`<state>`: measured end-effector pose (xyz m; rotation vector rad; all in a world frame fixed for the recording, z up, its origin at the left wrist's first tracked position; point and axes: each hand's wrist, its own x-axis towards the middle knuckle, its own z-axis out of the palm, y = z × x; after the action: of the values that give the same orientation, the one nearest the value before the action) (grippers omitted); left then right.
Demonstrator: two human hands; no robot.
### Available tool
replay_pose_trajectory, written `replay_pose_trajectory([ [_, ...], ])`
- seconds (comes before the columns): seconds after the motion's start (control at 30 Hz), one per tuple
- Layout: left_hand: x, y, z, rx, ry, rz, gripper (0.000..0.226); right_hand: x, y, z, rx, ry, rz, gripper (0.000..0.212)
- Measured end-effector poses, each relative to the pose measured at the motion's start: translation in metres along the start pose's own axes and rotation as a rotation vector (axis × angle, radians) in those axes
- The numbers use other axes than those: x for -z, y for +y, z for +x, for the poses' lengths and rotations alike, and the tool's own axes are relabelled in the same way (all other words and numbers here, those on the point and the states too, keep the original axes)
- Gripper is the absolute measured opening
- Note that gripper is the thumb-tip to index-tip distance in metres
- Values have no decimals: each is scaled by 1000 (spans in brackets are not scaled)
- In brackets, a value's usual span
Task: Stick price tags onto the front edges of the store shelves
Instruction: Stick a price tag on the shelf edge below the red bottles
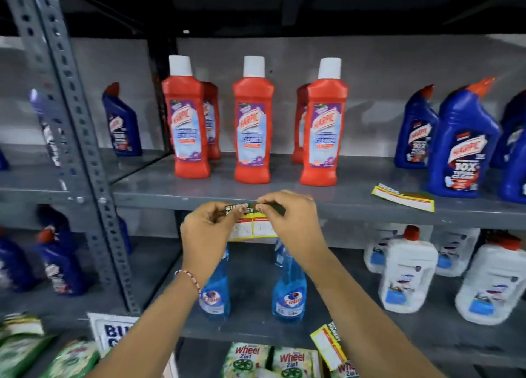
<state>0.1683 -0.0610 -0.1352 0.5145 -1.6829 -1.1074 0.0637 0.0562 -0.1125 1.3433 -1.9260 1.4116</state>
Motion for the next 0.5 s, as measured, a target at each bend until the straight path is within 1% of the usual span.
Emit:
replay_pose_trajectory([
  [0.1, 18, 0, 18, -10, 54, 106, 20, -32, -5, 7, 16, 33, -34, 9],
  [0.23, 12, -2, 27, -9, 44, 196, 24, -39, 3, 9, 11, 64, -115, 9],
  [0.33, 15, -10, 32, -24, 111, 221, 31, -43, 1, 10, -17, 104, -178, 11],
  [0.4, 16, -12, 31, -70, 173, 205, 33, -39, 0, 9, -56, 140, -212, 15],
  [0.5, 14, -6, 28, -235, 210, 143, 30, -24, -1, 2, -71, 181, -215, 27],
])
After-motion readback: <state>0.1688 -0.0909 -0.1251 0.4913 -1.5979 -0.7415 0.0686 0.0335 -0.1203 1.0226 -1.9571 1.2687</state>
